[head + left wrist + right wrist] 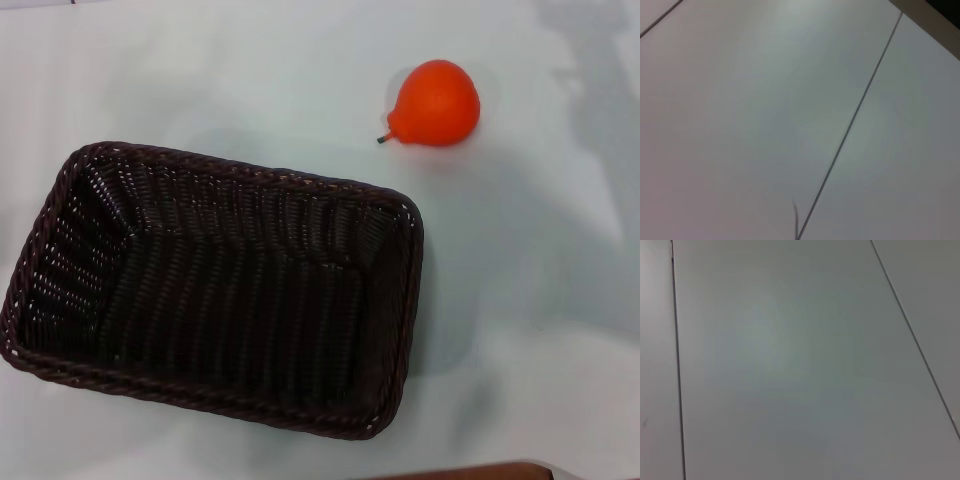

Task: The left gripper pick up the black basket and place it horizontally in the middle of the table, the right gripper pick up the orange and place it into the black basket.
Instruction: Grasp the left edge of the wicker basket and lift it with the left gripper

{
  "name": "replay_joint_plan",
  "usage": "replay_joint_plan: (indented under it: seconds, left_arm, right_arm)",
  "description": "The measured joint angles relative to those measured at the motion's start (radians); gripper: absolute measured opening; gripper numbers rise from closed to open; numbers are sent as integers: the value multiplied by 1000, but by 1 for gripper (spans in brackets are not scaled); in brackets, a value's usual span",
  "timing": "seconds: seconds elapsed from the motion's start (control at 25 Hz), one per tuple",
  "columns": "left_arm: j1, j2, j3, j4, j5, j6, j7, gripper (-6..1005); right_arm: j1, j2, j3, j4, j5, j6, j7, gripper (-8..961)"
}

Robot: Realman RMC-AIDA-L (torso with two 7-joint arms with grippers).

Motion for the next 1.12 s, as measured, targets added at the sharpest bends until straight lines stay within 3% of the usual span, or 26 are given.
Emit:
replay_joint_plan:
  seconds: [0.24, 0.36, 0.52, 0.68, 0.96, 1.12]
  left_arm:
    - [0, 2, 5, 11, 0, 2, -15, 625]
    - [2, 8, 40, 23, 0, 13, -29, 801]
    - [4, 19, 110, 69, 0, 15, -75, 788]
    - [2, 57, 228, 191, 52, -19, -240, 785]
    - [-23, 122, 269, 474, 305, -13, -597, 784]
    - [-26, 135, 329, 703, 461, 11, -817, 785]
  right_arm:
    - [1, 0, 1, 0, 0, 1, 0, 756]
    - [2, 0, 1, 0, 0, 2, 0, 756]
    - [2, 0, 1, 1, 0, 7, 0, 756]
    - [2, 0, 1, 2, 0, 8, 0, 756]
    - [5, 0, 1, 2, 0, 9, 0, 757]
    - [9, -1, 2, 1, 0, 21, 0, 757]
